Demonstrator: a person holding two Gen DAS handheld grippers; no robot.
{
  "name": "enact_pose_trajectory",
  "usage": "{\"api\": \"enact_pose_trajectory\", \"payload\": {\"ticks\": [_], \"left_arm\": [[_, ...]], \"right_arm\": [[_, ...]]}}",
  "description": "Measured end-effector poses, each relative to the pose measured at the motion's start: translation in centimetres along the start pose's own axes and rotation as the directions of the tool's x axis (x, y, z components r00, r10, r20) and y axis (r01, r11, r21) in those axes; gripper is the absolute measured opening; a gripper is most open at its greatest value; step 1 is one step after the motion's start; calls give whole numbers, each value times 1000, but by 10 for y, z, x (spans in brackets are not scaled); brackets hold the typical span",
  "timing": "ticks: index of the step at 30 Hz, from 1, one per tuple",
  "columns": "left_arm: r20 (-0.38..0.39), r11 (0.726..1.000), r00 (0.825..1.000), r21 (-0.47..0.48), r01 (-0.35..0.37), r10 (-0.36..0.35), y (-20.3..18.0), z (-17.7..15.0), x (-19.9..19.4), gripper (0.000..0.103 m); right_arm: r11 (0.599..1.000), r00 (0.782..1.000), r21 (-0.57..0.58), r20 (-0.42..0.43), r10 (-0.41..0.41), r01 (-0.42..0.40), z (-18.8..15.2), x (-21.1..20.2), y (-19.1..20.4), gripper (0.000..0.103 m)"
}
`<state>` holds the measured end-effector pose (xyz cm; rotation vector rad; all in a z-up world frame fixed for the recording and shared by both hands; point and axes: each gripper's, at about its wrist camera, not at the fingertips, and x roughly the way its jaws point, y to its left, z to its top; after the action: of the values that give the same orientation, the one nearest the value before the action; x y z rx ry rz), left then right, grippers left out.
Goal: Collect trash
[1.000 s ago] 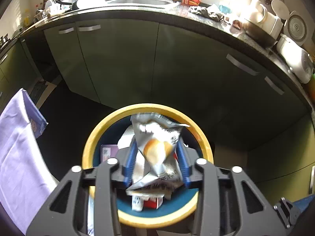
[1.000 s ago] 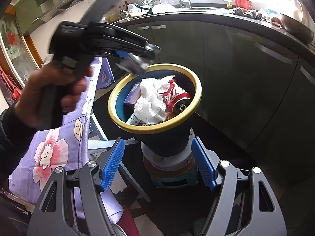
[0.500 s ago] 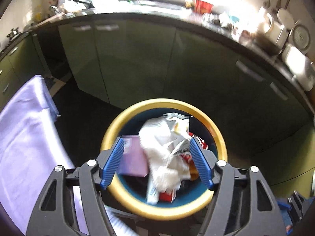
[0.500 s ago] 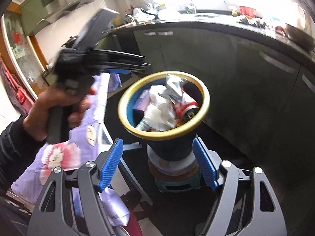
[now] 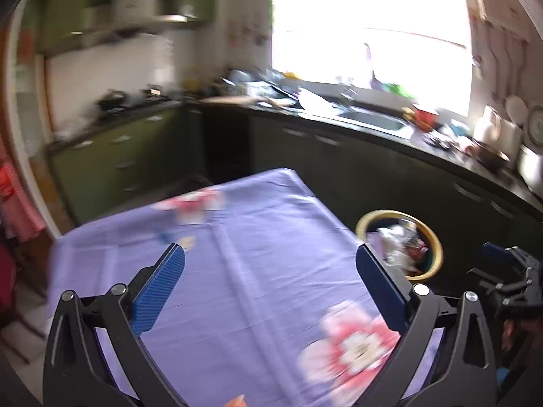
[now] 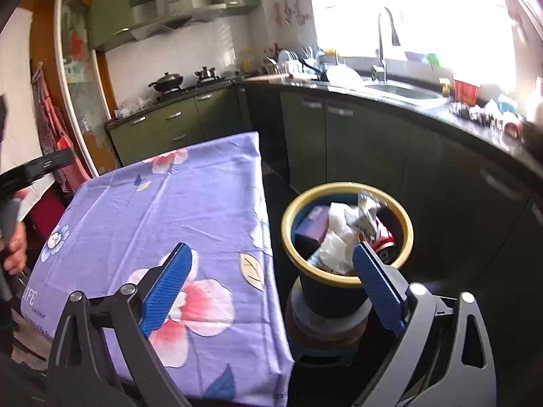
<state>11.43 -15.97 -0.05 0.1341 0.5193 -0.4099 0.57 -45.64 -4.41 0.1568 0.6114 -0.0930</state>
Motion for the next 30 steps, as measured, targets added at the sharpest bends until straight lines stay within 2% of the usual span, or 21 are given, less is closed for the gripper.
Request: {"api": "enact_pose_trajectory", "payload": {"ticks": [3, 6, 9, 12, 20, 30], "left_arm": [[35, 994, 994, -50, -100, 101, 33, -16, -37, 96], [28, 985, 989, -93, -145, 148, 58, -30, -62, 96], [39, 969, 975, -128, -210, 217, 75, -44, -86, 96], [50, 956, 966, -167, -242, 253, 92, -55, -108, 96], [83, 939, 955, -228, -259, 284, 110, -71, -146, 96], [67, 938, 958, -231, -258, 280, 105, -82, -155, 96]], "right_arm": [[1000, 1000, -27, 24, -7, 8, 3, -11, 14, 98], [999, 998, -42, 52, -23, 25, 5, -25, 24, 98], [997, 995, -45, 81, -53, 56, 7, -40, 28, 98], [997, 991, -31, 114, -66, 70, 8, -60, 27, 98], [993, 982, -46, 155, -105, 113, 4, -92, 34, 98], [991, 982, -38, 143, -124, 130, -1, -87, 31, 98]]}}
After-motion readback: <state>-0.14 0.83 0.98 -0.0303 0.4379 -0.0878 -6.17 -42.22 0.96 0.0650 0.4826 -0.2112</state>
